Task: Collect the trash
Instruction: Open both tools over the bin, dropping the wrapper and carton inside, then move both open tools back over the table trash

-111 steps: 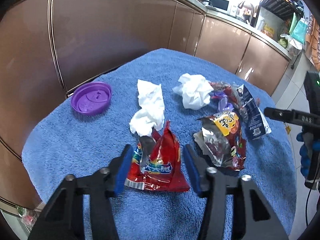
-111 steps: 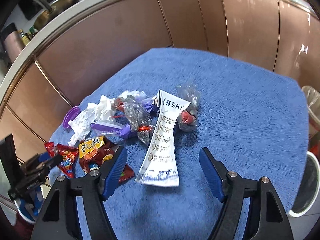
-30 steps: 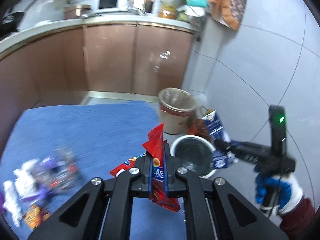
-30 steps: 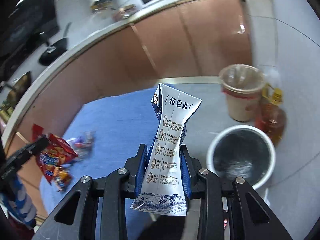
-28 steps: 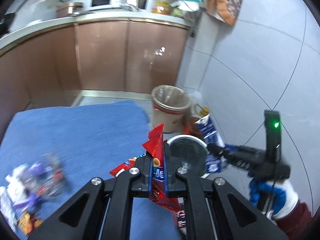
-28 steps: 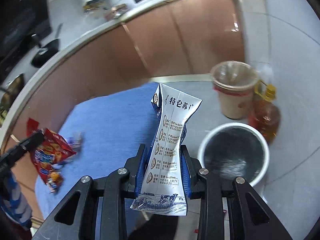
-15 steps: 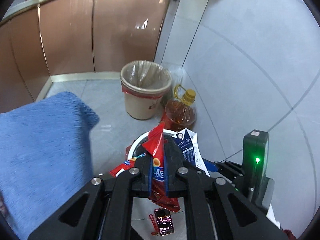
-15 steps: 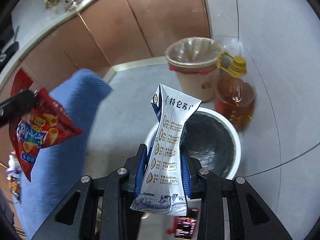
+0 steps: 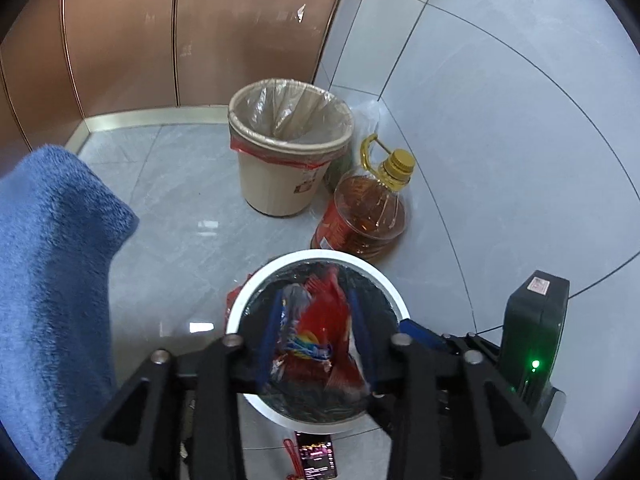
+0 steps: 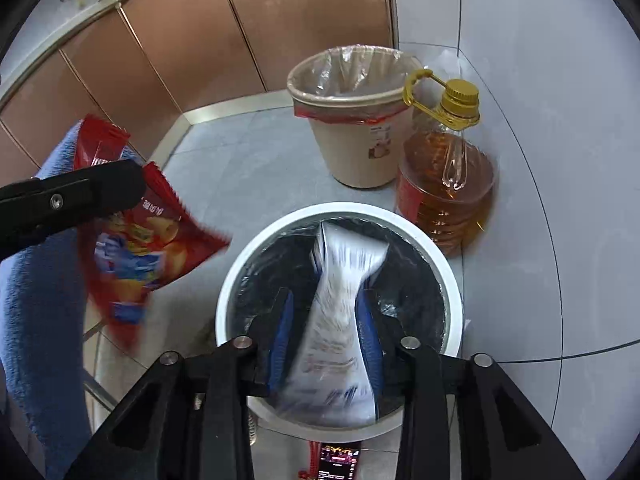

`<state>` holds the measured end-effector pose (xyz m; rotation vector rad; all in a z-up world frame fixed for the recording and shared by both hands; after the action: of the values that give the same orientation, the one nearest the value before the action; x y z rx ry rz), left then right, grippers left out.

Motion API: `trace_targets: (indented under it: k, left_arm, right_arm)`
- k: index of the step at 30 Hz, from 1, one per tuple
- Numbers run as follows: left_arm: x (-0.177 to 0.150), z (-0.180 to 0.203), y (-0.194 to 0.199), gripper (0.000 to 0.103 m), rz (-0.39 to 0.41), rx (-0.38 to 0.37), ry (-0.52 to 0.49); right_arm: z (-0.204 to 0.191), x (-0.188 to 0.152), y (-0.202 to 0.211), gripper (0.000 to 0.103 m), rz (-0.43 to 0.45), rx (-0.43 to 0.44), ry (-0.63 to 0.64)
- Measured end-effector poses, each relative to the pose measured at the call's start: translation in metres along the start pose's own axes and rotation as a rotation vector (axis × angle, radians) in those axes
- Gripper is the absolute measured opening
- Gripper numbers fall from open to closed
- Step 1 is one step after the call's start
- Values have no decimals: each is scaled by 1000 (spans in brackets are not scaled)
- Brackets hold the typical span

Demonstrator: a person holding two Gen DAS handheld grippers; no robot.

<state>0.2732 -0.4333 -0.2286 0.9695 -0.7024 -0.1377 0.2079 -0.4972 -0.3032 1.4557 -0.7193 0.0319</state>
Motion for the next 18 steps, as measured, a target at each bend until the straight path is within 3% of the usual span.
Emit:
trace_targets:
  k: [5, 10, 18]
  left_arm:
    - [-1, 1, 18, 36, 27, -19, 2]
    - [2, -3, 64, 36, 100, 1, 1]
    - [-6, 6, 179, 36, 269, 63, -62]
  right_arm:
    - [2, -3, 9, 49, 13, -17, 3]
    - [-2, -2, 43, 49, 70, -34, 12]
    - [-30, 7, 127, 52, 201, -14, 51]
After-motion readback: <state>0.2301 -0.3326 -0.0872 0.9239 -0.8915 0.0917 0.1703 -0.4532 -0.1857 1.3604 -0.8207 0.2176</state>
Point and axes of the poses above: each gripper's, at about its wrist camera, not at the fingertips, and y roughly against the way its jaws point, z to its right, x to its top, the point moved 8 cm from there along -y, roughly the way its jaws point, and after that the axes turned 7 degrees about -x, right-handed, at the moved point
